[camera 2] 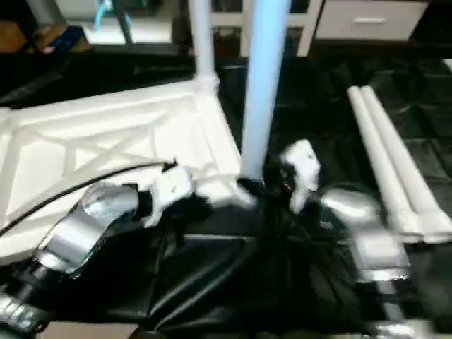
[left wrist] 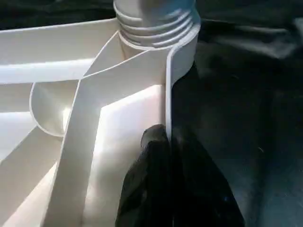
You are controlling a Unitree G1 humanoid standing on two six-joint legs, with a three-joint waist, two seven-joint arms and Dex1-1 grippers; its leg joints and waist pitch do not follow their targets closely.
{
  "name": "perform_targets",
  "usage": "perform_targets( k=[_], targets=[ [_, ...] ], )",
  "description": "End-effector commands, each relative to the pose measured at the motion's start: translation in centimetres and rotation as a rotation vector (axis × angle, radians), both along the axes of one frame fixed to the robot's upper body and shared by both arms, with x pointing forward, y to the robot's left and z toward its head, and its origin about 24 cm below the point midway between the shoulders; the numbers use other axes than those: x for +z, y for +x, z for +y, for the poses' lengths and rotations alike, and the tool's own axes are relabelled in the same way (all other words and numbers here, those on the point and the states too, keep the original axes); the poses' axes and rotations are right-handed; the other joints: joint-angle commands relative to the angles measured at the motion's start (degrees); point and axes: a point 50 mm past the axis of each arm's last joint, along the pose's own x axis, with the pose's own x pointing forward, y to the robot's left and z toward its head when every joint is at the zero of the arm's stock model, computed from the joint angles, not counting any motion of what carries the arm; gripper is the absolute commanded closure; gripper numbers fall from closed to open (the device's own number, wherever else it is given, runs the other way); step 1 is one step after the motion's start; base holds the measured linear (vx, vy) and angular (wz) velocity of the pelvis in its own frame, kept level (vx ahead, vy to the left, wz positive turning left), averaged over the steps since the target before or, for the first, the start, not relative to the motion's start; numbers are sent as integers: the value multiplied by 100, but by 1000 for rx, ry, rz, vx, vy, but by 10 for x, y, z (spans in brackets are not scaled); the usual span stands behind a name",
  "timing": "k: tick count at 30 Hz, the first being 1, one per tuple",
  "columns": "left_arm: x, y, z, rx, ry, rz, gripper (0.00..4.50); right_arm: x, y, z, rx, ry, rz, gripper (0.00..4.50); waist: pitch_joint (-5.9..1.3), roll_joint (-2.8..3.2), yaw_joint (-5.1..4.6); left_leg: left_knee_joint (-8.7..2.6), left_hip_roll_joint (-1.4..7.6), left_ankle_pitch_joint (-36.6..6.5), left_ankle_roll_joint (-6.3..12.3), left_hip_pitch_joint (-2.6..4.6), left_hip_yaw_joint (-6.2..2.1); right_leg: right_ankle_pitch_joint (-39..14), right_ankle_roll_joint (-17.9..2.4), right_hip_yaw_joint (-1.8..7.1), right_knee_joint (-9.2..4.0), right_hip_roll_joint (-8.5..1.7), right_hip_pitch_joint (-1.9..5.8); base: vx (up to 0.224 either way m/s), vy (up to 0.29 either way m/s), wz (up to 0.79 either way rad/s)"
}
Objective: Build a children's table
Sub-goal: Rotate leg to tighten
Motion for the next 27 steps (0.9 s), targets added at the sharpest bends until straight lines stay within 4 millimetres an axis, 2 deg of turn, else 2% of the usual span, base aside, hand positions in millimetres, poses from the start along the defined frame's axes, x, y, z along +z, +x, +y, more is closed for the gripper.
perform_targets(
  k=[1,2,3,4,5,6,8,10,13,16,17,18,19,22,23,24,25,26,27],
  targets=[
    [-10,-1,-27,109,-25,81,450,-29,15,-10,-414,39,137,252,-366,-72,-23,-628,612,-2203,-254,208,-395,-2434,-881,114,-325,-168,81,0,0,0],
    [-9,2,-31,161,-39,96,450,-33,17,-10,-499,55,152,252,-369,-72,-53,-629,594,-2434,-425,229,-405,-2595,-807,99,-361,-151,47,0,0,0],
    [-9,2,-31,161,-39,96,450,-33,17,-10,-499,55,152,252,-376,-77,-80,-633,579,-2577,-508,216,-449,-2700,-719,80,-357,-164,70,0,0,0],
    [-7,5,-39,208,-63,100,450,-36,20,-12,-642,101,152,252,-374,-80,-89,-647,573,-2620,-492,189,-464,-2671,-666,67,-356,-157,97,0,0,0],
    [-6,6,-44,224,-76,101,450,-38,21,-12,-698,121,155,252,-371,-64,-103,-659,586,-2673,-504,197,-451,-2501,-647,80,-383,-152,59,0,0,0],
    [-4,8,-51,240,-90,99,450,-41,23,-9,-764,151,168,252,-372,-17,-120,-666,574,-2793,-544,219,-435,-2356,-652,75,-402,-128,28,0,0,0],
    [-2,9,-56,252,-95,88,450,-43,24,-6,-817,174,177,252,-384,-42,-124,-676,564,-2827,-504,203,-450,-2068,-653,56,-394,-109,63,0,0,0],
    [0,11,-60,255,-90,71,450,-42,30,5,-774,184,173,252,-366,-28,-129,-681,556,-2947,-462,213,-441,-2047,-651,50,-407,-104,41,0,0,0],
    [1,17,-48,274,-65,45,450,-23,35,18,-550,187,66,252,-342,-37,-143,-700,566,-3153,-438,195,-476,-2178,-555,32,-413,-116,74,0,0,0],
    [-2,19,-35,276,-29,22,450,-3,33,14,-408,144,-63,252,-379,-42,-132,-693,584,-2828,-370,180,-462,-1658,-672,54,-375,-123,95,0,0,0],
    [-2,20,-33,271,-23,15,450,-1,32,12,-389,142,-75,252,-394,-48,-121,-676,588,-2576,-274,170,-442,-1337,-789,65,-352,-134,118,0,0,0],
    [-3,19,-28,243,-6,-6,450,8,29,7,-334,117,-128,217,-395,-72,-104,-662,594,-2346,-120,162,-416,-1115,-895,76,-349,-146,135,0,0,0],
    [-3,19,-28,243,-6,-6,450,8,29,7,-334,117,-128,217,-408,-68,-81,-647,595,-2228,-43,171,-407,-1046,-935,79,-345,-152,138,0,0,0],
    [-8,15,-16,201,13,12,450,25,14,-5,-124,66,-170,174,-434,-84,-14,-594,608,-1659,300,171,-369,-772,-1111,90,-307,-165,185,36,-16,3],
    [-8,14,-15,190,15,14,450,27,12,-6,-95,64,-171,162,-443,-79,20,-568,618,-1364,485,174,-365,-557,-1184,90,-282,-175,196,66,-22,7],
    [-9,11,-12,165,23,13,450,30,8,-10,-46,39,-177,149,-432,-61,24,-545,618,-1114,621,169,-352,-405,-1260,92,-258,-170,176,70,-21,4],
    [-10,9,-9,130,30,6,450,33,3,-14,7,18,-187,141,-450,-66,22,-529,620,-959,682,149,-364,-294,-1298,85,-227,-179,210,70,-21,4],
    [-11,8,-8,118,33,6,450,34,1,-16,26,13,-184,138,-486,-70,37,-490,616,-614,829,148,-363,13,-1377,71,-182,-185,229,64,-14,0],
    [-12,5,-5,86,42,6,450,37,-5,-21,74,2,-177,133,-478,-55,39,-478,614,-470,908,140,-367,143,-1416,71,-169,-187,230,58,-10,2]
  ],
)
